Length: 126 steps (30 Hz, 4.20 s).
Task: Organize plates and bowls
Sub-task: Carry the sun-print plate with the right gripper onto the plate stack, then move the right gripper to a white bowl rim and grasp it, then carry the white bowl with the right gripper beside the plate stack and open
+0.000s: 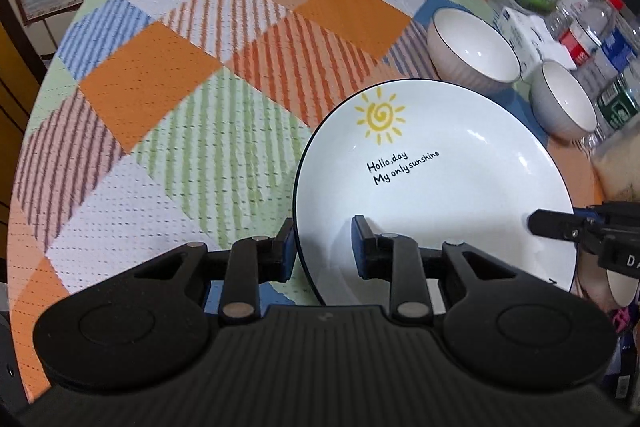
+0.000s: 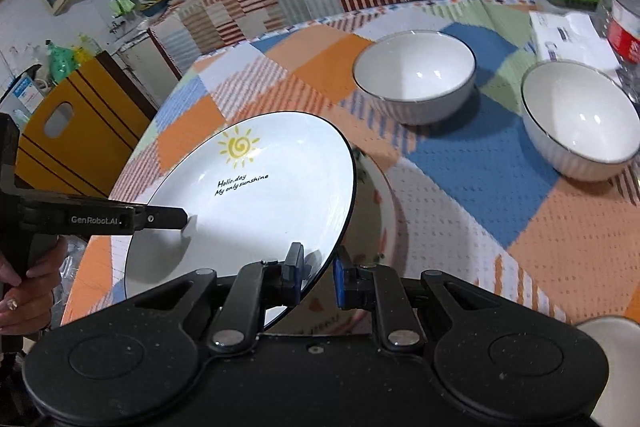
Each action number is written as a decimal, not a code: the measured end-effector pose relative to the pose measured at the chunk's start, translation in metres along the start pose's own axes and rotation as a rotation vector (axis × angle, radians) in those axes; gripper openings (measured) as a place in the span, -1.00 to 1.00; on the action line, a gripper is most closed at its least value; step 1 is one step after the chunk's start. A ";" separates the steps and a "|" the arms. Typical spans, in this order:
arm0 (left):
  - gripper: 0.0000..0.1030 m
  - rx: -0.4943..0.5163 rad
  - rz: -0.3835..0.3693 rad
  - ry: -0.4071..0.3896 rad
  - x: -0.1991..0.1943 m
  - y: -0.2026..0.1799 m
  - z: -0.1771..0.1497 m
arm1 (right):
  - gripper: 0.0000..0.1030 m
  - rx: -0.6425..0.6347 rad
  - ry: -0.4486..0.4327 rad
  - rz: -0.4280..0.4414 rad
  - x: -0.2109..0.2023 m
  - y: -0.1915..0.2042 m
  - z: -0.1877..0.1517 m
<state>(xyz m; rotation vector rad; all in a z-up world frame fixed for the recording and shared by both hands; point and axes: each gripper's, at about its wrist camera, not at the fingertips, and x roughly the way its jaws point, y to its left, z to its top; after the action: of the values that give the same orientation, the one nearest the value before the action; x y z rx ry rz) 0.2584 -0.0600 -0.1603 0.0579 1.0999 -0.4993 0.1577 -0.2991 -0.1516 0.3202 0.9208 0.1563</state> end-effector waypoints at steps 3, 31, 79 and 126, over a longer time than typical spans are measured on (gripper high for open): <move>-0.49 0.026 -0.001 0.008 0.005 -0.006 -0.002 | -0.62 0.011 0.003 -0.016 0.000 -0.004 -0.004; -0.48 0.143 0.114 0.021 0.014 -0.032 -0.009 | -0.37 -0.186 0.029 -0.287 0.017 0.027 -0.006; 0.15 0.430 0.157 -0.054 -0.145 -0.207 -0.058 | 0.45 -0.254 -0.232 -0.270 -0.194 -0.013 -0.072; -0.73 0.256 -0.082 0.265 -0.008 -0.225 -0.065 | -0.62 0.217 -0.015 -0.190 -0.087 -0.081 -0.083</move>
<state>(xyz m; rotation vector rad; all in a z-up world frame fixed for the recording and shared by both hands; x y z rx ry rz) 0.1082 -0.2384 -0.1386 0.3114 1.2948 -0.7191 0.0390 -0.3820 -0.1600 0.4316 0.9498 -0.1217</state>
